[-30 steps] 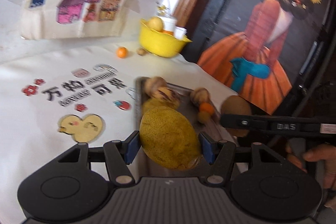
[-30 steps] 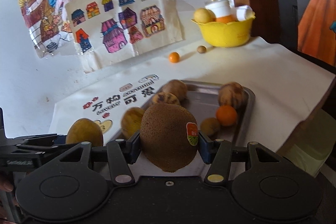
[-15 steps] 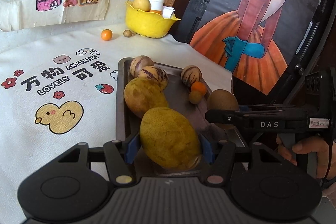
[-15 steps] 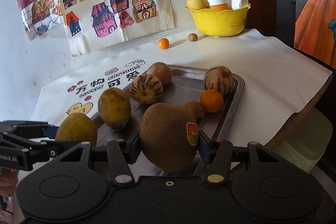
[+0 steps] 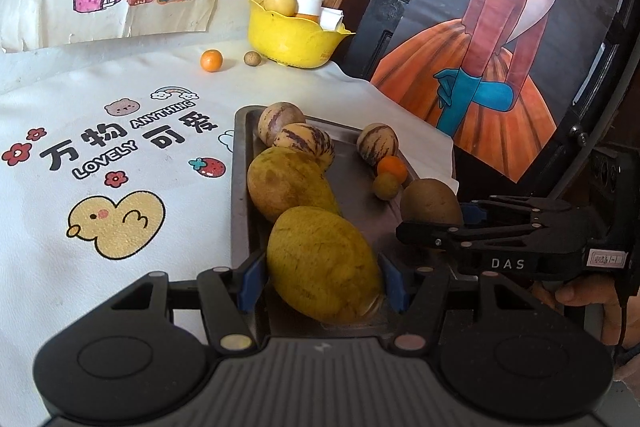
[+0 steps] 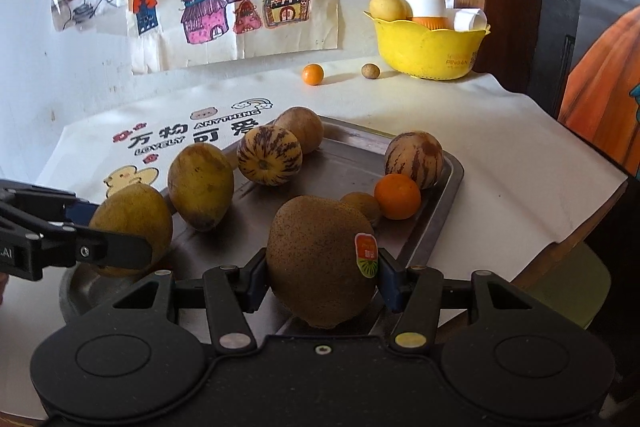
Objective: Organize fruits
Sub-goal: 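Lower the kiwi and potato onto the tray and open both tools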
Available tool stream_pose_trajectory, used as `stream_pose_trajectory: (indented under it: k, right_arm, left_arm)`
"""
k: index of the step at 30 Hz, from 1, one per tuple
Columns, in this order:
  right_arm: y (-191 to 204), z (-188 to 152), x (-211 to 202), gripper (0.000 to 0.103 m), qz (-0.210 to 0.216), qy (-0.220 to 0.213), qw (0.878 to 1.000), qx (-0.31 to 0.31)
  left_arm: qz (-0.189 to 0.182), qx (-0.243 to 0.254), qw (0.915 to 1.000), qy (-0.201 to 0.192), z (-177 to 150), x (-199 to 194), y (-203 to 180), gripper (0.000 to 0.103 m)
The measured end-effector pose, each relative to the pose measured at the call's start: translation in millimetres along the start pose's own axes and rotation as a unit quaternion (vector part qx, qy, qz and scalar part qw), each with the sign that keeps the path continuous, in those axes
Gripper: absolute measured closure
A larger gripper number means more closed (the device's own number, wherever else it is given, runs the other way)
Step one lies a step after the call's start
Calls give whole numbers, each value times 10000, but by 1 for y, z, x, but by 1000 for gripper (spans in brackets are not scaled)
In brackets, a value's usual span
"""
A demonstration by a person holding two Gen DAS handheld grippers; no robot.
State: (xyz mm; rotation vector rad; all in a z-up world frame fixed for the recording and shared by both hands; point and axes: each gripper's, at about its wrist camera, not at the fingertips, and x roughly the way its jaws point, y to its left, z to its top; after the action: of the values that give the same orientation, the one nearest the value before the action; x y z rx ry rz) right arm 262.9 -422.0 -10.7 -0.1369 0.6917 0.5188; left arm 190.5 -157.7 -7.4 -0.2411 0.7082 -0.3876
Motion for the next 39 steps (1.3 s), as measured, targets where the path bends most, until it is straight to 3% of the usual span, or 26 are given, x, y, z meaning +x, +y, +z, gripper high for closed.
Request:
stream_pose_trajectory:
  k: [20, 30, 39]
  right_arm:
    - [3, -3, 2, 46, -104, -28, 9997, -197]
    - [9, -6, -1, 44, -256, -61, 9993, -250]
    - [27, -12, -10, 37, -348, -18, 9985, -419]
  left_arm:
    - [-27, -49, 10000, 4, 0, 1, 2, 39]
    - [-42, 156, 9998, -135, -4, -7, -5, 38]
    - [72, 238, 9991, -342, -4, -28, -4, 28]
